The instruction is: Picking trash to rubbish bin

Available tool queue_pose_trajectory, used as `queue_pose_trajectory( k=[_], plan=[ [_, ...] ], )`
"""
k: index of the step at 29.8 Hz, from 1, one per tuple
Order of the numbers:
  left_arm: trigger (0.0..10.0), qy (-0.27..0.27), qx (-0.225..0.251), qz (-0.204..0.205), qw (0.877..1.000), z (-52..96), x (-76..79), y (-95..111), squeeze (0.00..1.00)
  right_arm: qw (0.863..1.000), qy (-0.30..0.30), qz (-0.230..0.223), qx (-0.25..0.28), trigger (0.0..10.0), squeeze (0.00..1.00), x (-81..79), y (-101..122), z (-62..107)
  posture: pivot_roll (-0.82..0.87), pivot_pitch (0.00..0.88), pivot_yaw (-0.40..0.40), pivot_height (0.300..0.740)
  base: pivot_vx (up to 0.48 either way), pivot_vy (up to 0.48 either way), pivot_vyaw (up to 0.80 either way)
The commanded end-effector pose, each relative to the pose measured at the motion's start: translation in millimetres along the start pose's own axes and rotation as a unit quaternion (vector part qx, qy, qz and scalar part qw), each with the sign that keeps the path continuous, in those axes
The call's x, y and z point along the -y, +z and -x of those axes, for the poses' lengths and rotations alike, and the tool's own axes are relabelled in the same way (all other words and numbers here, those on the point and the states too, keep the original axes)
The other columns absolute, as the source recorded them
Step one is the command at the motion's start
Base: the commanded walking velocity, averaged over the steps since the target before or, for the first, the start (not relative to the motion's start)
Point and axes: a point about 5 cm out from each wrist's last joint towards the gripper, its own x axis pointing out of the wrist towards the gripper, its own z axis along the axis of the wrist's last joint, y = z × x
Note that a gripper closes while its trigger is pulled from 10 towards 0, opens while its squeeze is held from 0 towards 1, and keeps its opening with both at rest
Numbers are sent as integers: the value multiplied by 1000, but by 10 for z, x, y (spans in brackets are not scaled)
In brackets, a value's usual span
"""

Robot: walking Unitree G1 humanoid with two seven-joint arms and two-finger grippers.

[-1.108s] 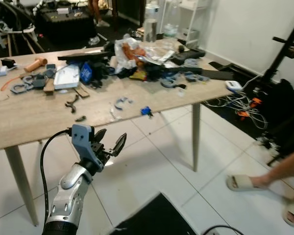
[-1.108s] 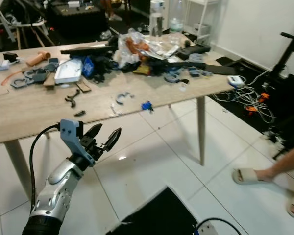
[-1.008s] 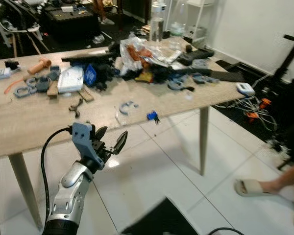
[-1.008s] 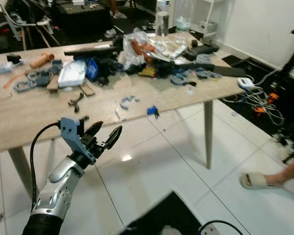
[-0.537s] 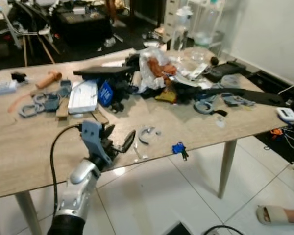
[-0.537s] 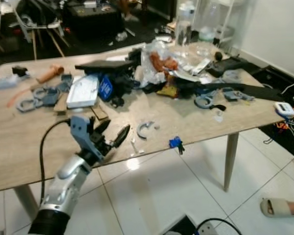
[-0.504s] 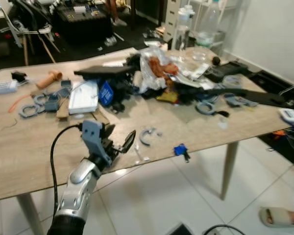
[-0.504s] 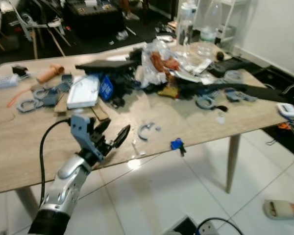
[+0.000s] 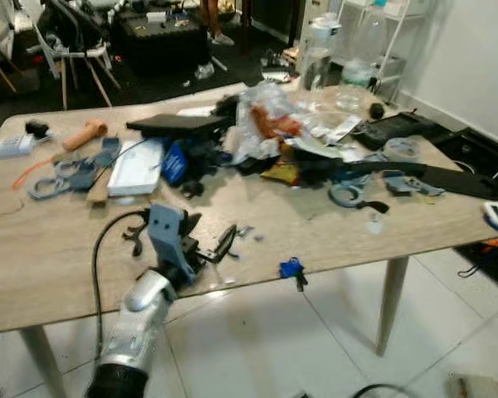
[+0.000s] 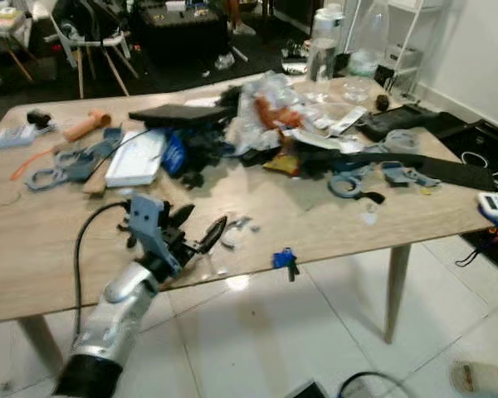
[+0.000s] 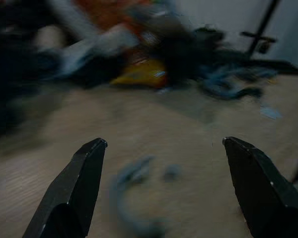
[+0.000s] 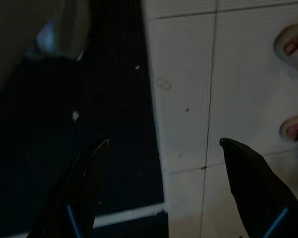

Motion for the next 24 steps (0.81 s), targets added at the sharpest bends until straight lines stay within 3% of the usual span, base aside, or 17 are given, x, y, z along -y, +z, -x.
queue_pose_trajectory(
  k=[1, 7, 18, 24],
  plan=[
    [10000, -3, -21, 0, 1000, 3, -7, -36, 0, 1000, 10, 5, -5, 10000, 0, -86, -34, -5, -90, 11, 56, 740, 0, 0, 0],
    [10000, 3, -38, -8, 999, -6, -9, -69, 0, 1000, 11, 8, -5, 10000, 0, -90, -29, -6, -89, 9, 57, 740, 0, 0, 0],
    [10000, 106, -104, -51, 988, -59, -134, -207, 0, 1000, 13, 13, -5, 10000, 0, -110, -30, -6, -87, 13, 59, 740, 0, 0, 0],
    [10000, 126, -128, -54, 982, -123, -38, -292, 0, 1000, 14, 13, -7, 10000, 0, -119, -42, -7, -90, 22, 60, 740, 0, 0, 0]
  ],
)
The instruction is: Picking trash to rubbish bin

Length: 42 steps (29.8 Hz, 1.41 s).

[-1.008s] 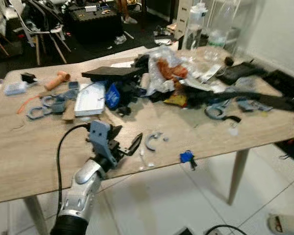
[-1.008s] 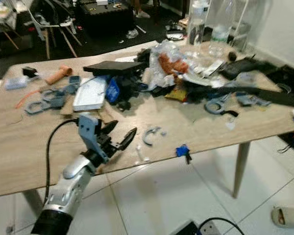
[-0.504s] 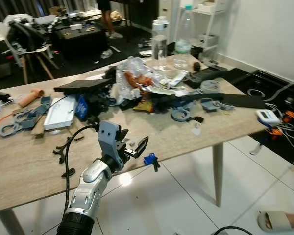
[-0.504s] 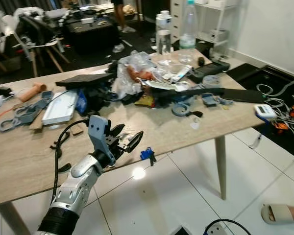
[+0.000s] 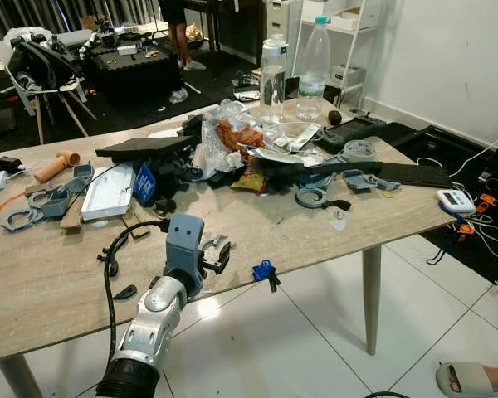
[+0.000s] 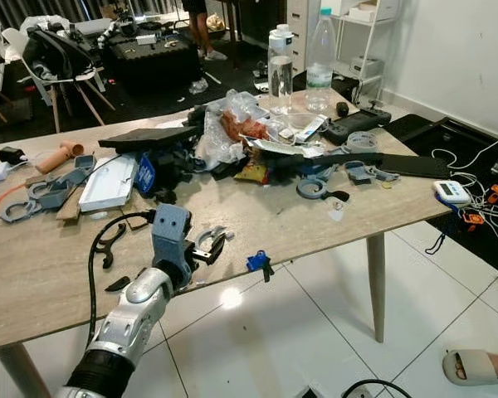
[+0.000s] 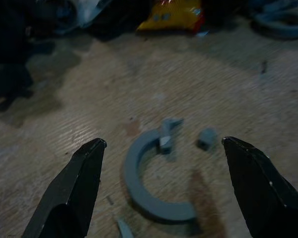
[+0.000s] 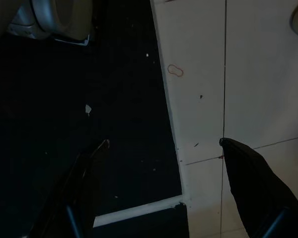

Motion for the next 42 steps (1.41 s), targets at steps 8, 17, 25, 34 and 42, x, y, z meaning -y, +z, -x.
queue_pose_trajectory(
  k=[8, 17, 25, 34, 42],
  plan=[
    [10000, 16, -30, -14, 999, -134, 143, 9, 0, 1000, 2, 8, 0, 10000, 0, -30, -5, -2, -94, 30, 62, 740, 0, 0, 0],
    [10000, 46, -80, -105, 990, -162, 71, -44, 0, 1000, 2, 6, -2, 10000, 0, -63, -27, -5, -99, 27, 67, 740, 0, 0, 0],
    [10000, 30, -146, -115, 982, -121, 57, -186, 0, 1000, 1, 6, 0, 10000, 0, -63, -8, -5, -97, 27, 68, 740, 0, 0, 0],
    [10000, 23, -206, -22, 978, -59, 68, -361, 0, 1000, 0, 9, 0, 10000, 0, -62, -9, -5, -97, 27, 67, 740, 0, 0, 0],
    [10000, 41, -211, 76, 974, -49, 57, -428, 0, 1000, -1, 11, -1, 10000, 0, -81, -17, -6, -100, 27, 65, 740, 0, 0, 0]
  ],
)
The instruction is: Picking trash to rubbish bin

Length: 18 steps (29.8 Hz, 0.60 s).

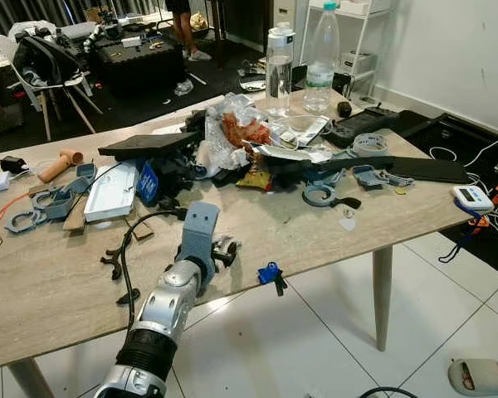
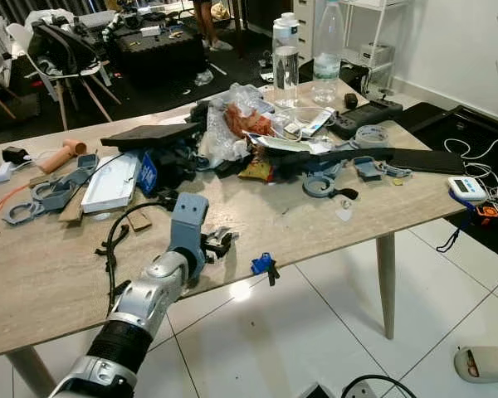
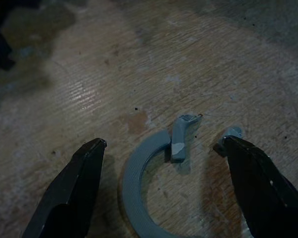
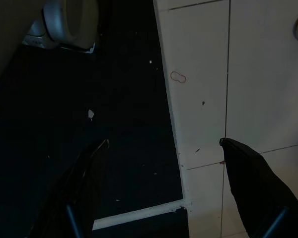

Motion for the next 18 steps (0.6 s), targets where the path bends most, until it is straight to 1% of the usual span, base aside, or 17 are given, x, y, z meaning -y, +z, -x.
queue_pose_trajectory(
  k=[1, 2, 7, 8, 9, 10, 11, 12, 18],
  plan=[
    [10000, 21, -95, 31, 995, 28, -64, -426, 0, 1000, 3, 10, 1, 10000, 0, -46, 4, -2, -100, 27, 65, 740, 0, 0, 0],
    [10000, 23, -98, 37, 994, 31, -75, -444, 0, 1000, 3, 10, 1, 10000, 0, -44, 0, -2, -101, 27, 65, 740, 0, 0, 0],
    [10000, 26, -101, 45, 994, 41, -111, -494, 0, 1000, 2, 12, 0, 10000, 0, -31, -16, -2, -100, 26, 65, 740, 0, 0, 0],
    [8000, 25, -99, 48, 994, 44, -115, -498, 0, 1000, 1, 12, -1, 10000, 0, -22, -24, -1, -100, 25, 65, 740, 0, 0, 0],
    [8000, 25, -99, 48, 994, 44, -115, -498, 0, 1000, 1, 12, -1, 10000, 0, -22, -24, -1, -100, 25, 65, 740, 0, 0, 0],
    [824, 24, -98, 50, 994, 46, -118, -500, 0, 1000, 1, 12, -1, 10000, 0, -16, -29, -1, -100, 25, 65, 740, 0, 0, 0],
    [824, 24, -98, 50, 994, 46, -118, -500, 0, 1000, 1, 12, -1, 10000, 0, -16, -29, -1, -100, 25, 65, 740, 0, 0, 0],
    [0, 22, -96, 48, 994, 53, -120, -504, 0, 1000, 0, 13, -1, 10000, 0, -9, -35, -1, -100, 25, 64, 740, 0, 0, 0],
    [0, 15, -93, 40, 995, 64, -113, -527, 0, 1000, -1, 15, -2, 10000, 0, 10, -38, 0, -98, 23, 63, 740, 0, 0, 0]
  ],
)
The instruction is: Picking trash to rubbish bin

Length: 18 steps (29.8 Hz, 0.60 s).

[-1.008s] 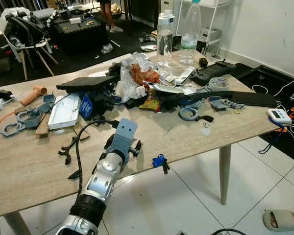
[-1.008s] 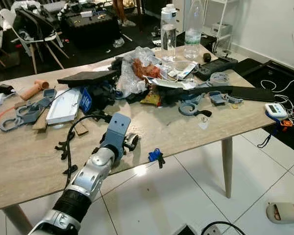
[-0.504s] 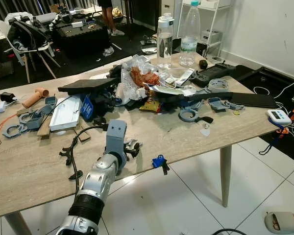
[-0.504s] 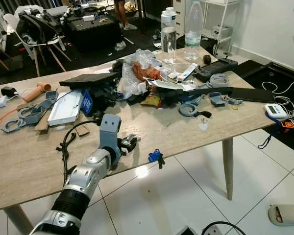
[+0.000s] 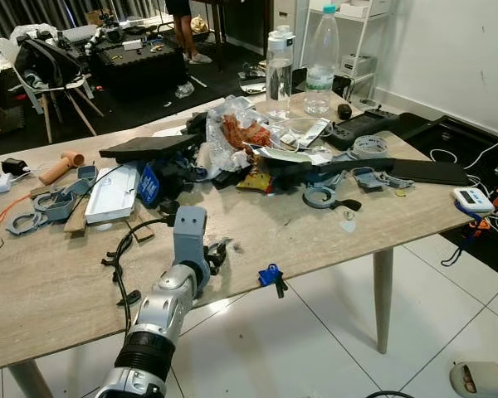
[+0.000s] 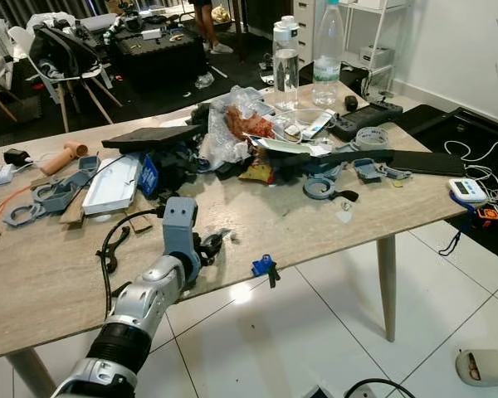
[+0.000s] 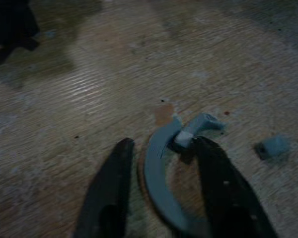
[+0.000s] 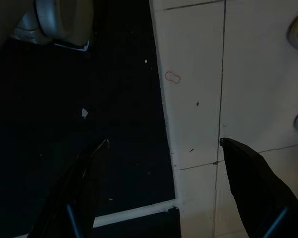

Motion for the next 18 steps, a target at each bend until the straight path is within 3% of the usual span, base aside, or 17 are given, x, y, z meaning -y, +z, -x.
queue_pose_trajectory(
  k=[1, 12, 16, 17, 18],
  plan=[
    [0, 6, -95, 12, 995, 51, -53, -448, 0, 1000, 4, 3, 2, 10000, 0, -24, 9, -1, -98, 23, 63, 740, 0, 0, 0],
    [0, 1, -86, -1, 996, 55, -49, -437, 0, 1000, 7, 3, 7, 10000, 0, -81, 81, -3, -98, 29, 64, 740, 0, 0, 0],
    [0, -15, -55, 17, 998, 40, -4, -346, 0, 1000, 8, 3, 7, 10000, 0, -87, 75, -3, -98, 33, 63, 740, 0, 0, 0],
    [0, -47, -12, 51, 998, 35, 69, -205, 0, 1000, 8, 3, 6, 10000, 0, -90, 72, -3, -97, 34, 62, 740, 0, 0, 0],
    [0, -47, -12, 51, 998, 35, 69, -205, 0, 1000, 8, 3, 6, 10000, 0, -90, 72, -3, -97, 34, 62, 740, 0, 0, 0]
  ],
)
